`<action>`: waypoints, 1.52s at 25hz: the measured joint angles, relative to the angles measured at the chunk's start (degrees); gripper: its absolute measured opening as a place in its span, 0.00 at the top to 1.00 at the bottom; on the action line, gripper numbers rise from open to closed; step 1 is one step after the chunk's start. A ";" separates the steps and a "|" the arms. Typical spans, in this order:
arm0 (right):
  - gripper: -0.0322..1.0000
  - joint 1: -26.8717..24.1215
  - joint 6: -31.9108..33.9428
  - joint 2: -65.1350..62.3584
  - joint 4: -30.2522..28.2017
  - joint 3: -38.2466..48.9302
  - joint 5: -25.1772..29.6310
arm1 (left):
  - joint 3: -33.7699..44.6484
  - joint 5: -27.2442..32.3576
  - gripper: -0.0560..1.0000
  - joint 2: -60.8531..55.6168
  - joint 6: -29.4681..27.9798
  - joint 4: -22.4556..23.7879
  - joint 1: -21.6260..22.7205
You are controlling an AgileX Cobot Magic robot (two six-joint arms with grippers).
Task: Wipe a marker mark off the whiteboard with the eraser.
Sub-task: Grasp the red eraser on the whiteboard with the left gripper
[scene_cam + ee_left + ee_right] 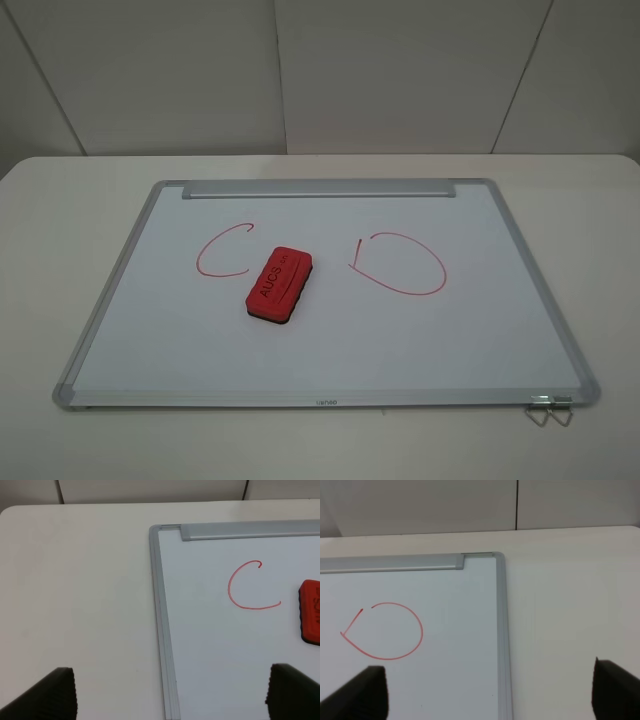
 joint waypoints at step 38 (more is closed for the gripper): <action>0.27 0.00 0.00 0.00 0.00 0.00 0.00 | -14.42 -3.43 0.23 59.22 -1.94 -6.49 -1.55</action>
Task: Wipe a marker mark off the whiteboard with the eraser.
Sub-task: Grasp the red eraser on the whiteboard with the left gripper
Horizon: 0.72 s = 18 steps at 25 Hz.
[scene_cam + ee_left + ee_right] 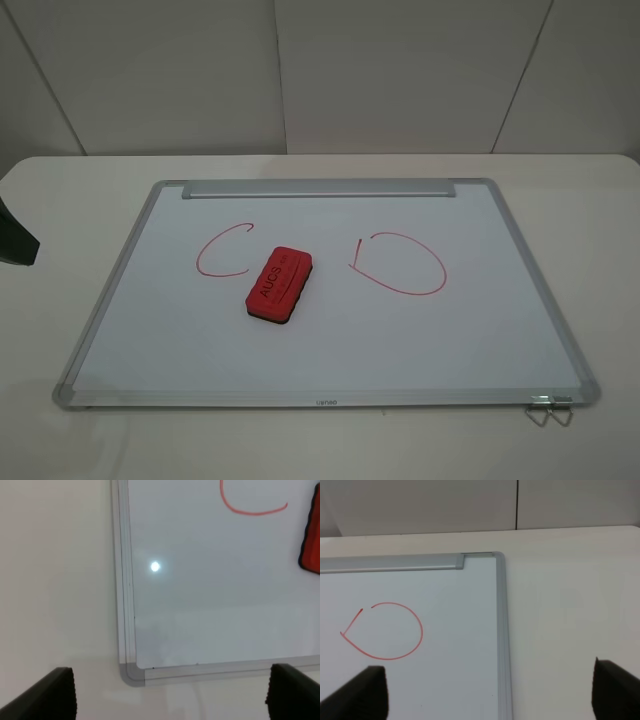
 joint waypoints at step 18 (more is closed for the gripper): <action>0.27 0.00 0.00 0.00 0.00 0.00 0.00 | 0.44 -7.65 0.23 8.59 0.05 5.26 -2.71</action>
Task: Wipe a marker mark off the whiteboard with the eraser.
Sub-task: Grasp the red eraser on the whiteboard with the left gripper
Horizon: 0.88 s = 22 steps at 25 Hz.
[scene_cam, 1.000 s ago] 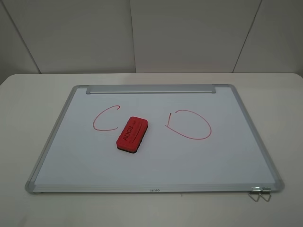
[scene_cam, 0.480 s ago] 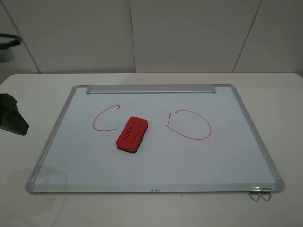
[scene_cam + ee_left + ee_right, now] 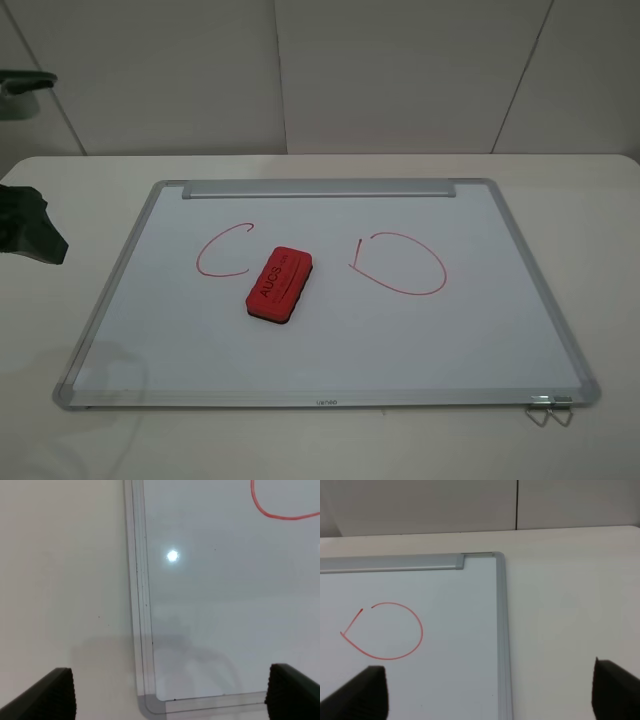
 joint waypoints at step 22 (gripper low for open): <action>0.27 0.00 0.00 0.00 0.00 0.00 0.00 | -35.97 4.92 0.23 42.87 -4.82 2.20 -25.74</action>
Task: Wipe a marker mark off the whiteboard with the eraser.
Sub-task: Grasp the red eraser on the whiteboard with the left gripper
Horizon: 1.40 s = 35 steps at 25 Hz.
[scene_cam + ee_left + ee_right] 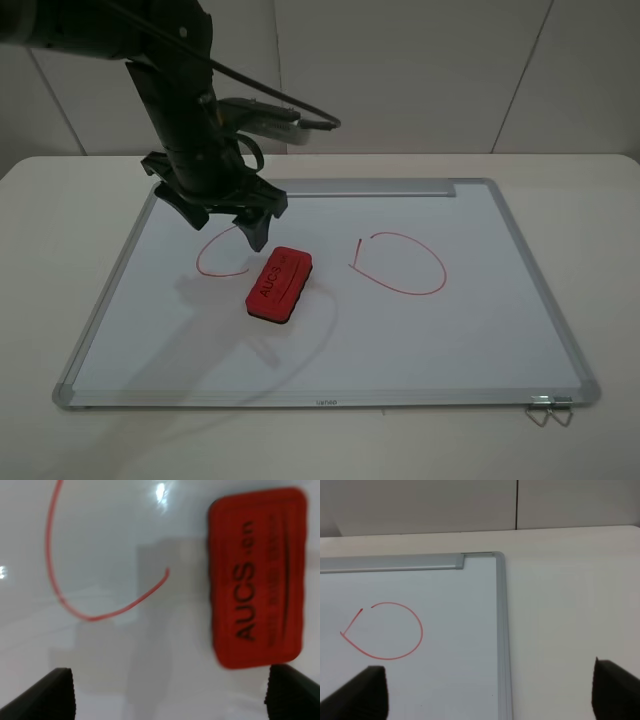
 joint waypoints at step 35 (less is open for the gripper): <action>0.27 0.00 0.00 0.00 0.00 0.00 0.00 | -3.51 -4.16 0.23 10.58 -16.74 5.48 -6.63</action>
